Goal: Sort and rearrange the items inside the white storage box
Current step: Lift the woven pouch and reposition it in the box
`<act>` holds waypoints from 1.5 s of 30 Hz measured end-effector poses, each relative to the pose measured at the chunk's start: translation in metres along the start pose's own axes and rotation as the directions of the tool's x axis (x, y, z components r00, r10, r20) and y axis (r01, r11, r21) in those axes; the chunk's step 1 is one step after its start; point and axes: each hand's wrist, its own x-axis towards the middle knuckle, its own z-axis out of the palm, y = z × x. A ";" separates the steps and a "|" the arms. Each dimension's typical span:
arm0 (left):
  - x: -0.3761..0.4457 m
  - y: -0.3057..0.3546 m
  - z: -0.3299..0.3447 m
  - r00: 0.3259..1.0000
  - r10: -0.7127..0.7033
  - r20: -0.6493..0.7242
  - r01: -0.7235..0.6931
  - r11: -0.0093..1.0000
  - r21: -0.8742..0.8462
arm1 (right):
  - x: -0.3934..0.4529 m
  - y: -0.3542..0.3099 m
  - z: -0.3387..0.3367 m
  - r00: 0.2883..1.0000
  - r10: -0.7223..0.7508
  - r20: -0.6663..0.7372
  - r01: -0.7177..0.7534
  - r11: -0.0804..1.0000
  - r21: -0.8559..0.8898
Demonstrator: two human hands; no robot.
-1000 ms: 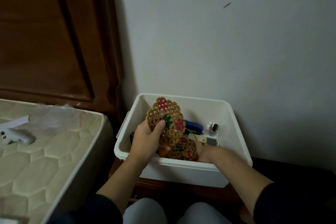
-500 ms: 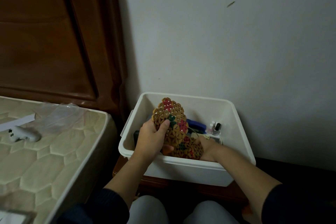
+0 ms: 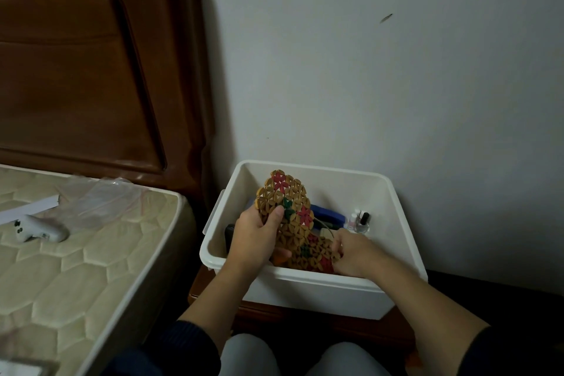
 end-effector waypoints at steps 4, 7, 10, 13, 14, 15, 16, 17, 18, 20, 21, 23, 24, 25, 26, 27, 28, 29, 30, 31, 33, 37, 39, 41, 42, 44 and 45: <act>-0.001 0.001 0.001 1.000 0.008 -0.024 -0.009 0.999 -0.050 | -0.015 0.007 -0.019 0.962 0.087 -0.257 -0.077 0.996 0.050; -0.003 0.001 0.003 0.998 0.036 -0.059 -0.041 0.995 -0.091 | -0.022 0.016 -0.032 0.885 0.114 -0.452 -0.001 0.970 0.241; -0.002 0.000 0.003 0.995 0.049 -0.091 -0.060 0.991 -0.121 | -0.030 0.015 -0.036 0.765 0.156 -0.625 0.249 0.824 0.509; -0.001 -0.001 0.002 0.994 0.035 -0.101 -0.052 0.984 -0.168 | -0.034 0.001 -0.029 0.873 0.218 -0.436 0.360 0.314 0.879; -0.001 -0.001 0.001 0.995 0.031 -0.097 -0.049 0.982 -0.182 | -0.034 -0.005 -0.024 0.924 0.170 -0.342 0.318 0.152 0.936; -0.001 -0.001 0.001 0.995 0.027 -0.092 -0.045 0.979 -0.197 | -0.033 -0.010 -0.018 0.954 0.124 -0.274 0.271 0.041 0.962; -0.001 0.000 0.000 0.996 0.022 -0.090 -0.040 0.977 -0.212 | -0.032 -0.014 -0.013 0.967 0.104 -0.232 0.237 -0.031 0.971; -0.001 0.000 0.000 0.996 0.018 -0.092 -0.039 0.973 -0.227 | -0.030 -0.018 -0.008 0.970 0.108 -0.216 0.225 -0.078 0.971; -0.001 0.001 -0.001 0.995 0.018 -0.100 -0.042 0.969 -0.244 | -0.028 -0.020 -0.006 0.968 0.122 -0.218 0.232 -0.108 0.967; -0.001 0.002 -0.001 0.992 0.017 -0.129 -0.051 0.963 -0.265 | -0.024 -0.019 -0.006 0.959 0.161 -0.233 0.259 -0.170 0.951; -0.001 0.003 -0.001 0.990 0.013 -0.139 -0.050 0.962 -0.268 | -0.022 -0.016 -0.007 0.958 0.172 -0.231 0.264 -0.208 0.942; -0.001 0.003 0.000 0.991 0.010 -0.130 -0.043 0.966 -0.254 | -0.021 -0.008 -0.008 0.966 0.133 -0.221 0.250 -0.265 0.931; -0.001 0.003 0.001 0.993 0.010 -0.114 -0.037 0.970 -0.241 | -0.021 -0.005 -0.008 0.971 0.099 -0.217 0.237 -0.280 0.930; -0.001 0.004 0.002 0.995 0.009 -0.099 -0.031 0.973 -0.227 | -0.022 -0.003 -0.007 0.975 0.064 -0.215 0.224 -0.285 0.932; -0.001 0.003 0.002 0.996 0.007 -0.088 -0.026 0.977 -0.213 | -0.022 -0.003 -0.007 0.976 0.035 -0.213 0.214 -0.284 0.935; -0.001 0.004 0.001 0.997 0.002 -0.073 -0.017 0.978 -0.206 | -0.023 -0.004 -0.007 0.978 0.021 -0.207 0.205 -0.279 0.938; -0.002 0.005 0.000 0.999 -0.006 -0.048 -0.004 0.977 -0.213 | -0.023 -0.007 -0.007 0.980 0.028 -0.199 0.199 -0.272 0.941; -0.003 0.006 -0.001 1.000 -0.014 -0.011 0.011 0.975 -0.221 | -0.022 -0.012 -0.007 0.979 0.050 -0.197 0.203 -0.264 0.943; -0.003 0.007 -0.002 0.999 -0.021 0.026 0.026 0.975 -0.219 | -0.021 -0.018 -0.006 0.976 0.079 -0.201 0.215 -0.254 0.943; -0.004 0.009 -0.002 0.998 -0.030 0.050 0.040 0.977 -0.208 | -0.020 -0.025 -0.005 0.972 0.104 -0.210 0.229 -0.241 0.943; -0.005 0.011 -0.003 0.997 -0.035 0.072 0.049 0.979 -0.198 | -0.016 -0.041 0.000 0.961 0.142 -0.236 0.262 -0.209 0.942; -0.007 0.016 -0.003 0.991 -0.052 0.123 0.084 0.959 -0.272 | -0.008 -0.067 0.011 0.937 0.201 -0.285 0.321 -0.182 0.929; -0.008 0.016 -0.005 0.986 -0.048 0.159 0.092 0.955 -0.281 | -0.004 -0.074 0.014 0.931 0.219 -0.291 0.332 -0.179 0.926; -0.007 0.016 -0.006 0.979 -0.011 0.204 0.066 0.962 -0.266 | 0.000 -0.076 0.017 0.919 0.243 -0.311 0.352 -0.148 0.924; -0.007 0.015 -0.007 0.974 -0.014 0.228 0.073 0.966 -0.250 | 0.001 -0.076 0.017 0.909 0.261 -0.326 0.366 -0.123 0.922; -0.008 0.015 -0.007 0.964 -0.042 0.262 0.102 0.970 -0.219 | 0.004 -0.075 0.016 0.890 0.306 -0.337 0.377 -0.078 0.923; -0.008 0.015 -0.007 0.960 -0.050 0.277 0.110 0.972 -0.206 | 0.005 -0.073 0.014 0.886 0.321 -0.333 0.371 -0.064 0.926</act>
